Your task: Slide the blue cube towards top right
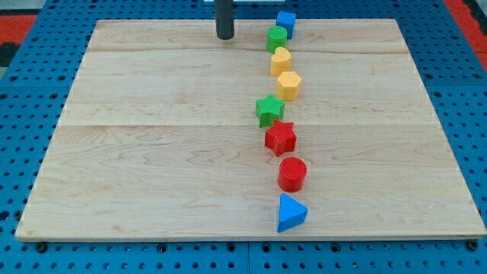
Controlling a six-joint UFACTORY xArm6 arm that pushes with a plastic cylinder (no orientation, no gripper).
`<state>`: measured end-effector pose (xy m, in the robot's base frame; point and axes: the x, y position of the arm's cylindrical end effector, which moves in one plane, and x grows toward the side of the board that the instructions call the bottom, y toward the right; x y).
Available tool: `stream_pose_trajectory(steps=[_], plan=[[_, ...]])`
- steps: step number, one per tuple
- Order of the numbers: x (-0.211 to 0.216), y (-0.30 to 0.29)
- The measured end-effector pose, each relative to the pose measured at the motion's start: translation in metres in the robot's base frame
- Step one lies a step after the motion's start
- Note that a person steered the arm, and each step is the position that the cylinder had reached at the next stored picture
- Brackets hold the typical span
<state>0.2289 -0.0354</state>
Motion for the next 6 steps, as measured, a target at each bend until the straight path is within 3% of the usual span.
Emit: stream_pose_trajectory(steps=[2,6], plan=[[-0.001,0.0],[-0.034,0.104]])
